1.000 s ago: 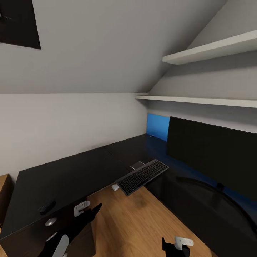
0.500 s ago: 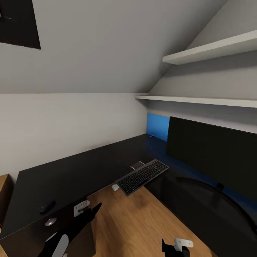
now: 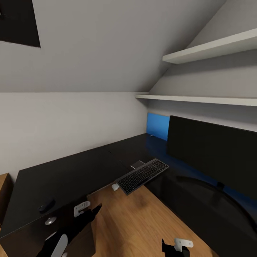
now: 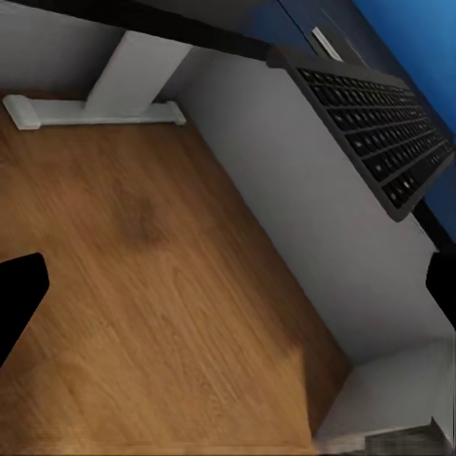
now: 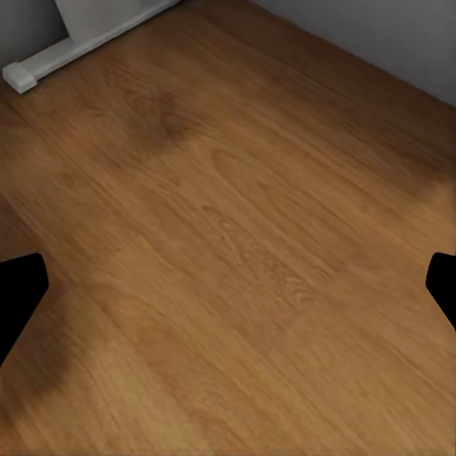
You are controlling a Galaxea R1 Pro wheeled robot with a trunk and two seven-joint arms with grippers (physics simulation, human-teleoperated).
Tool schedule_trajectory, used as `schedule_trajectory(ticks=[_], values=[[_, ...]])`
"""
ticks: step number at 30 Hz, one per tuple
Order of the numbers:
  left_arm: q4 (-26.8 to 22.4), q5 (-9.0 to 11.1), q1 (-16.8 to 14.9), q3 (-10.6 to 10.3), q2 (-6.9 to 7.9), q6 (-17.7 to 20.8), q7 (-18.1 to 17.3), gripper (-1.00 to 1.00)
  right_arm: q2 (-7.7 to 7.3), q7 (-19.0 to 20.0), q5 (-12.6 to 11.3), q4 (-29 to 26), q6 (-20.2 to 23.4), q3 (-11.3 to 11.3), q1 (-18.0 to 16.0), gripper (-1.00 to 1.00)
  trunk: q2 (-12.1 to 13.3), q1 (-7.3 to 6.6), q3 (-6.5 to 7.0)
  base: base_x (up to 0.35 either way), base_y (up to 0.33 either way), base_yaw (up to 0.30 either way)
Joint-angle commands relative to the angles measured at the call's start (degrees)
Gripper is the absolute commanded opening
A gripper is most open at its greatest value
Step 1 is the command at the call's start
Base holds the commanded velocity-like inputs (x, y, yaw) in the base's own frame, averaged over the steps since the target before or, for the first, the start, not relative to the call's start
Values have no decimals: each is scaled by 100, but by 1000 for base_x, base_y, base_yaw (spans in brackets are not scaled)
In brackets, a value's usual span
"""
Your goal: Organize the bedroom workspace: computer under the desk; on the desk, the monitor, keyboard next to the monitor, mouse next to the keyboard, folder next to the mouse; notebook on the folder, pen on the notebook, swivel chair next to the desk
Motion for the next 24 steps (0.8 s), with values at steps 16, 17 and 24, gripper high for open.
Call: schedule_trajectory(ticks=[16, 17, 24], values=[[-6, 95, -3, 34, 119, 838, -13, 100, 2, -7, -46, 12, -27, 29, -6, 100, -647, 352, -294, 0, 0, 0], [-7, 97, -3, 35, 118, 840, -12, 100, 2, -7, -46, 12, -27, 29, -6, 100, -687, 374, -312, 0, 0, 0], [-8, 105, -3, 30, 125, 854, -2, 100, 2, -7, -48, 12, -31, 27, -8, 100, -968, 528, -438, 0, 0, 0]])
